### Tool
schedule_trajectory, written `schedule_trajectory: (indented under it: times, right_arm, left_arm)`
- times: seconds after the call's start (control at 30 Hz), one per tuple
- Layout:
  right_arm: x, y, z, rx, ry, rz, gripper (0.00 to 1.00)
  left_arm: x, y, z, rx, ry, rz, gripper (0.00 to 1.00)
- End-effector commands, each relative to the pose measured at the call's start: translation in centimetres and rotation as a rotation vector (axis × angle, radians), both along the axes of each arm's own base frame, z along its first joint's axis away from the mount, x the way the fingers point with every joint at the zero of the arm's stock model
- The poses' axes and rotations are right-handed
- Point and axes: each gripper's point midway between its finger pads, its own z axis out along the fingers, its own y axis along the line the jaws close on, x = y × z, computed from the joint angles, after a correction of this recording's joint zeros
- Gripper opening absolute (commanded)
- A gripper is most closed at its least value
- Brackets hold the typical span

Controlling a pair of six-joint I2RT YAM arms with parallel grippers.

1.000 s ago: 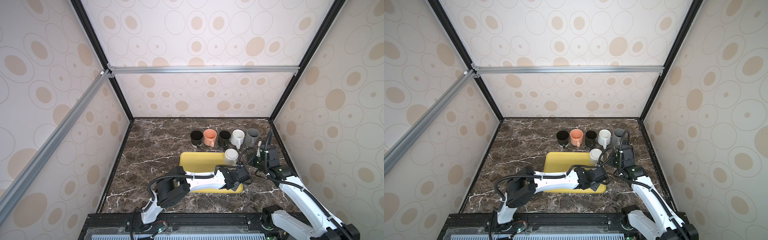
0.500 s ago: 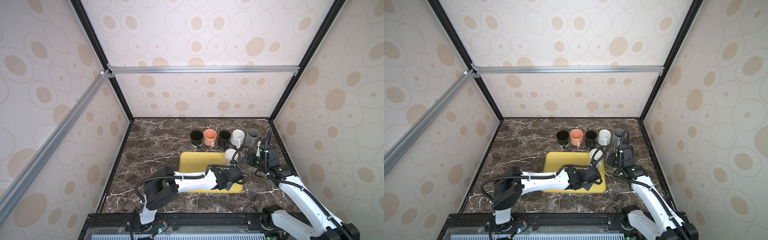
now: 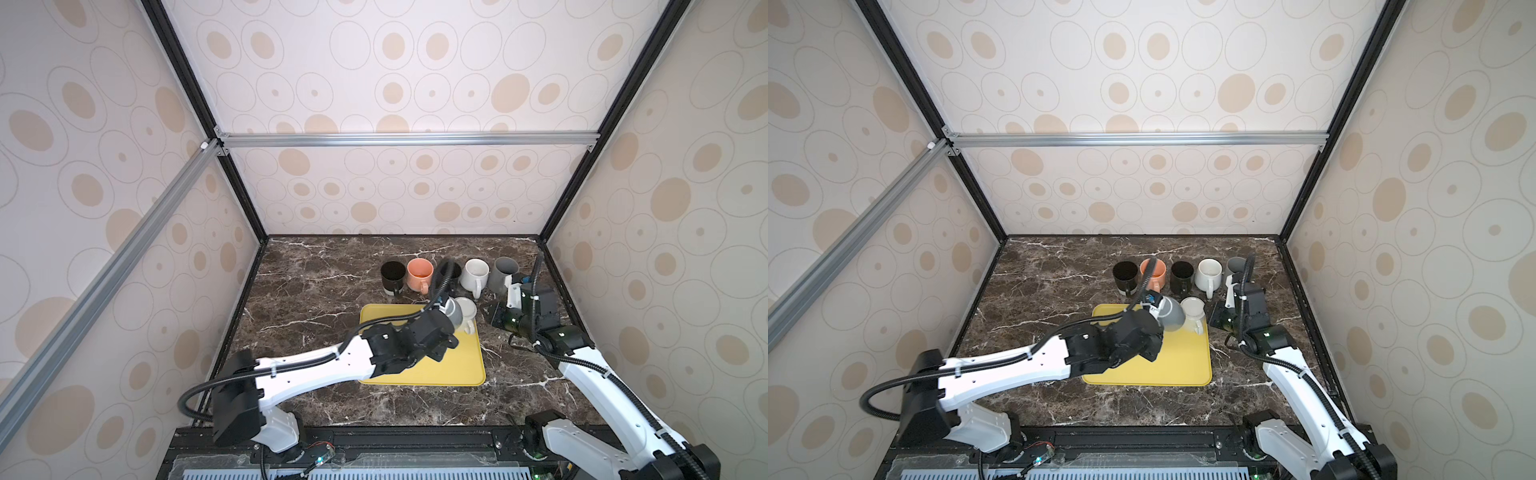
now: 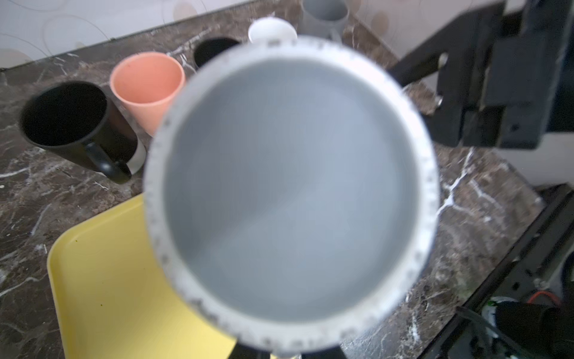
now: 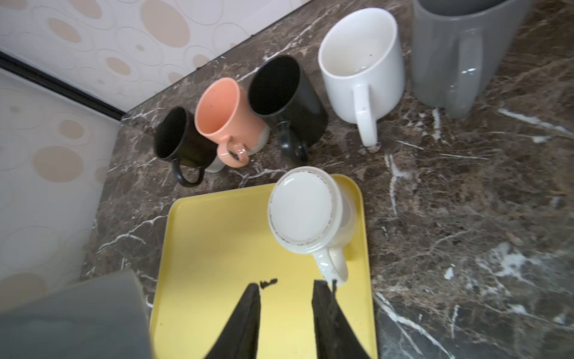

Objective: Turn the mug right side up
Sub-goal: 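Close left gripper on the grey mug and lift it toward the right gripper, then grasp the grey mug's handle with right gripper while left gripper holds it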

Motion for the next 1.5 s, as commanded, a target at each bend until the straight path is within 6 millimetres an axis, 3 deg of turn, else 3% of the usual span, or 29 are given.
schedule_trajectory:
  times: [0.0,0.07,0.23,0.43,0.53,0.73,0.87,1.47]
  right_arm:
    - [-0.2,2.4,2.9,0.146,-0.117,0.109,0.32]
    - [-0.4,3.4,4.1,0.216,-0.152,0.149,0.32]
    - [-0.9,5.9,7.3,0.371,-0.194,0.279,0.32]
    - [-1.4,7.8,10.6,0.526,-0.238,0.394,0.35]
    - [-2.0,8.6,12.3,0.584,-0.262,0.454,0.41]
    - [-3.8,10.1,14.6,0.606,-0.309,0.559,0.42]
    - [-5.5,12.3,15.5,0.605,-0.321,0.644,0.42]
    - [-5.7,16.5,15.8,0.547,-0.298,0.721,0.44]
  left_arm:
    - [1.7,1.4,7.8,-0.37,-0.136,0.025,0.0]
    - [1.6,3.1,10.6,-0.538,-0.179,0.022,0.0]
    - [0.7,7.1,15.0,-0.83,-0.256,0.021,0.0]
    - [0.0,9.6,17.0,-1.046,-0.292,-0.029,0.0]
    - [-0.1,9.8,17.4,-1.125,-0.296,-0.068,0.0]
    - [-0.2,9.7,18.1,-1.204,-0.311,-0.128,0.0]
    - [-0.4,10.0,18.5,-1.256,-0.326,-0.159,0.0]
    - [-0.5,11.3,16.8,-1.376,-0.289,-0.216,0.0]
